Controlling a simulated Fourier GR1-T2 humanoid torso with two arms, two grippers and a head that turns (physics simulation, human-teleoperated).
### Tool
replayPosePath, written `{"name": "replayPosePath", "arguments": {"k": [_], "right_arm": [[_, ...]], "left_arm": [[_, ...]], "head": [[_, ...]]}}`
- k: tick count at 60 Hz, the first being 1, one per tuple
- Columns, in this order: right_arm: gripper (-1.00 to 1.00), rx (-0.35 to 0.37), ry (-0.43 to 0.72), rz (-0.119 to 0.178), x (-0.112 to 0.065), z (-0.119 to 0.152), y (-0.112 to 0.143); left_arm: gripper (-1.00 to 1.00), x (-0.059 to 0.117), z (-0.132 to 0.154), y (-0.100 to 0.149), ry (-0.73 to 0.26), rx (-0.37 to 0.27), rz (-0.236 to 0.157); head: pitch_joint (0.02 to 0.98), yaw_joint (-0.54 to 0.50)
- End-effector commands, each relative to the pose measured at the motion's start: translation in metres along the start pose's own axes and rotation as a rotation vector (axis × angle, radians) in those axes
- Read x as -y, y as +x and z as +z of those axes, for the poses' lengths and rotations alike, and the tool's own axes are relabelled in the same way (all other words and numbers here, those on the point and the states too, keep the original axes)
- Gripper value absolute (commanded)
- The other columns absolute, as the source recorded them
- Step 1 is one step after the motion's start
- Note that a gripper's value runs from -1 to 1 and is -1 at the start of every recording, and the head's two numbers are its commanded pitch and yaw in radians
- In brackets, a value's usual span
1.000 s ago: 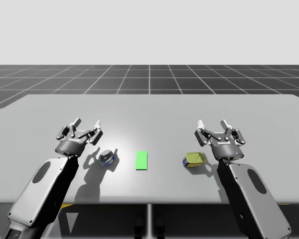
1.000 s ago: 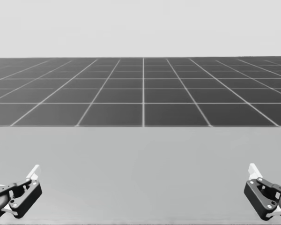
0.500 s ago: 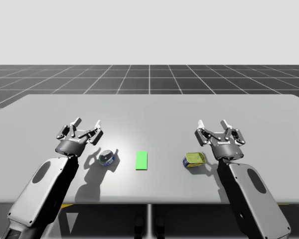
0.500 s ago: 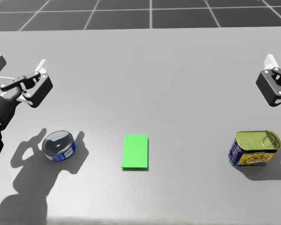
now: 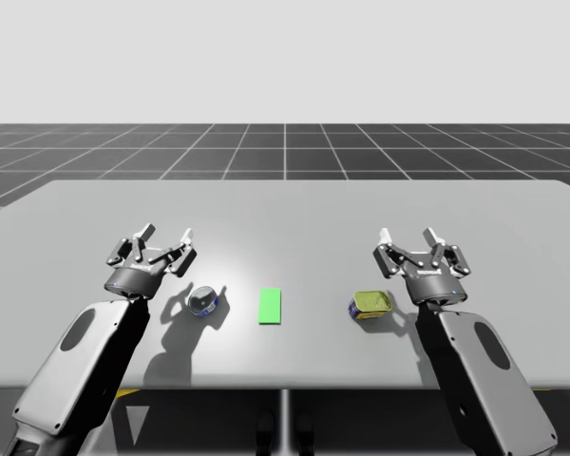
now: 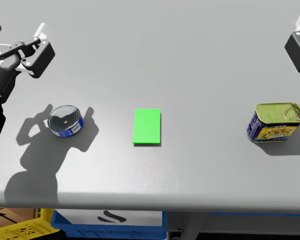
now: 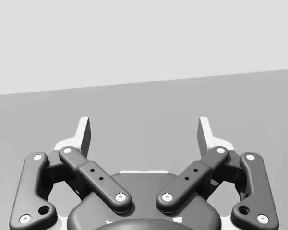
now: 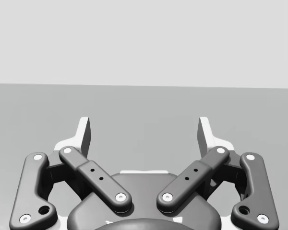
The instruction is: Look at the card. If it is red, pick the object on the left. If it is green, pick the object on the right.
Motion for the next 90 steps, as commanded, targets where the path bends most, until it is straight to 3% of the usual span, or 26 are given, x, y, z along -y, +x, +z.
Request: {"name": "replayPosePath", "arguments": {"k": [1, 14, 47, 71, 81, 83, 86, 88, 90], "right_arm": [[-1.00, 0.002, -0.001, -0.001, 0.001, 0.000, 0.000], [-1.00, -0.001, 0.001, -0.001, 0.001, -0.001, 0.000], [-1.00, -0.002, 0.008, -0.010, 0.002, -0.003, -0.001], [-1.00, -0.005, 0.017, -0.020, 0.000, -0.001, 0.002], [-1.00, -0.045, 0.044, -0.010, -0.011, 0.018, 0.010], [-1.00, -0.048, 0.028, 0.029, -0.015, 0.027, 0.013], [-1.00, -0.056, 0.073, -0.013, -0.017, 0.037, 0.017], [-1.00, -0.052, 0.060, 0.008, -0.019, 0.042, 0.018], [-1.00, -0.065, 0.077, -0.004, -0.021, 0.053, 0.020]], "left_arm": [[-1.00, 0.000, 0.000, 0.000, 0.000, 0.002, 0.000], [-1.00, 0.000, 0.001, 0.001, -0.001, 0.003, 0.001], [-1.00, 0.006, 0.002, -0.001, -0.009, 0.002, -0.002], [-1.00, 0.005, 0.002, -0.002, -0.009, 0.000, 0.000], [-1.00, 0.006, 0.002, -0.003, -0.008, -0.004, 0.002], [-1.00, 0.006, 0.002, -0.003, -0.009, -0.007, 0.000], [-1.00, 0.006, 0.002, -0.004, -0.009, -0.009, 0.000], [-1.00, 0.006, 0.002, -0.004, -0.009, -0.010, 0.000], [-1.00, 0.006, 0.002, -0.005, -0.010, -0.012, 0.001]], "head": [[0.909, 0.06], [0.909, 0.01], [0.930, -0.28], [0.925, -0.30], [0.910, -0.30], [0.909, -0.30], [0.909, -0.30], [0.909, -0.30], [0.909, -0.30]]}}
